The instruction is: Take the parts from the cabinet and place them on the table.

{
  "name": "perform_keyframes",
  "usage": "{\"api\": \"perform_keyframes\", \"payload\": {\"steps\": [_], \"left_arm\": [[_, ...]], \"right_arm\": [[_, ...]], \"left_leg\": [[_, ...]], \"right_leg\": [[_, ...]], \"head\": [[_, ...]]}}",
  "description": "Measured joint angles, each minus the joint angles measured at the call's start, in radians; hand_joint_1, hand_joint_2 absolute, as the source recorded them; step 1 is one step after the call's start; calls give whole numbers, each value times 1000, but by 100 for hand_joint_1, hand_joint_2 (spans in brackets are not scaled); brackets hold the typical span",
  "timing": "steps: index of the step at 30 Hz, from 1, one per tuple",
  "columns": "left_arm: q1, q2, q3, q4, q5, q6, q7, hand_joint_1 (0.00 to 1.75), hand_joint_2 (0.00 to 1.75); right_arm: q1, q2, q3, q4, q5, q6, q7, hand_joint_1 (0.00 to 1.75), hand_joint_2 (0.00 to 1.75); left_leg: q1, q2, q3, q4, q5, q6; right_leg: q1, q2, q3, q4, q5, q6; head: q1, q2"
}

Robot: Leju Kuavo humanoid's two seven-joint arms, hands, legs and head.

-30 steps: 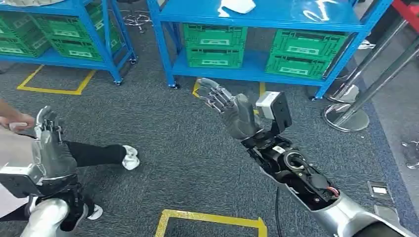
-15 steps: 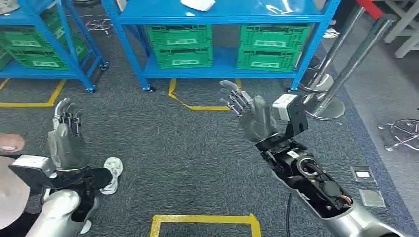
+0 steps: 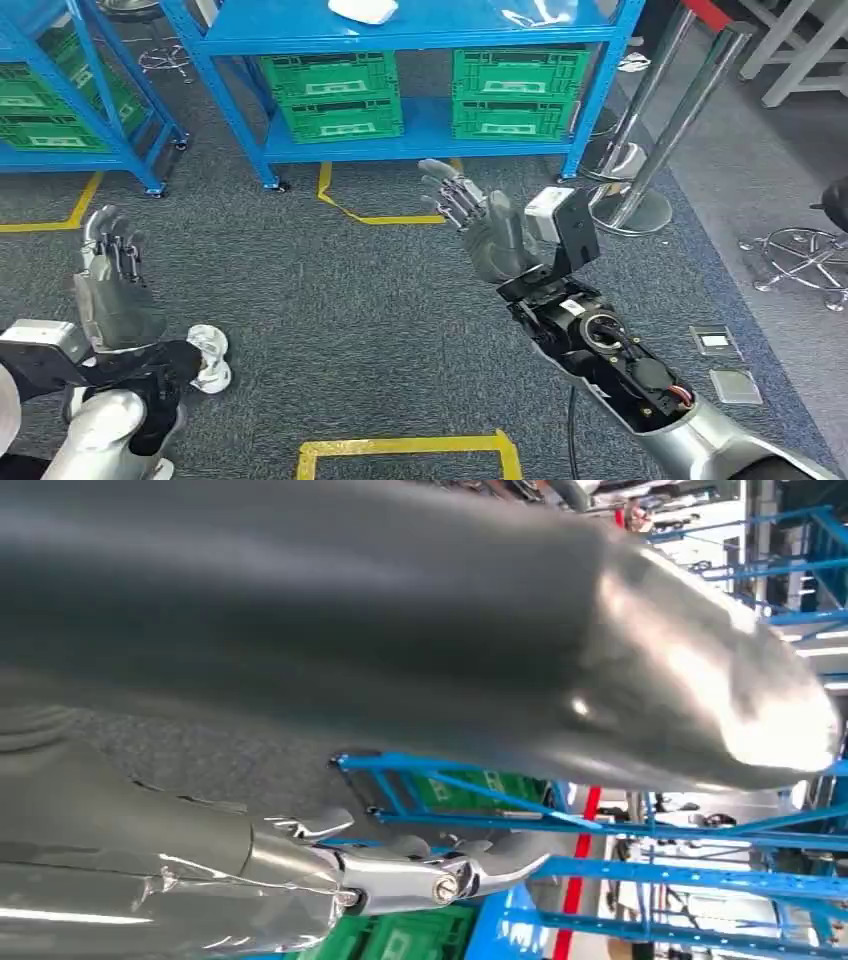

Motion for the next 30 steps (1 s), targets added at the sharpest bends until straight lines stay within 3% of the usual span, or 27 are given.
{"api": "perform_keyframes", "payload": {"steps": [27,28,30], "left_arm": [[1,5,-3,3,-5,22,29,0,0],[-1,4,-6,4,-6,21,28,0,0],[-6,-1,-6,5,-5,11,18,0,0]], "right_arm": [[13,5,-3,17,11,22,-15,0,0],[18,5,-9,15,9,22,-13,0,0],[22,5,-16,8,9,21,-6,0,0]], "left_leg": [[-4,-3,0,2,-1,-1],[-6,-3,-2,5,-4,1],[-10,-4,9,-17,5,26]], "right_leg": [[-5,-3,2,-3,1,1],[-10,-3,4,-8,4,5],[-11,-1,12,-28,14,23]], "head": [[0,0],[0,0],[-5,0]]}}
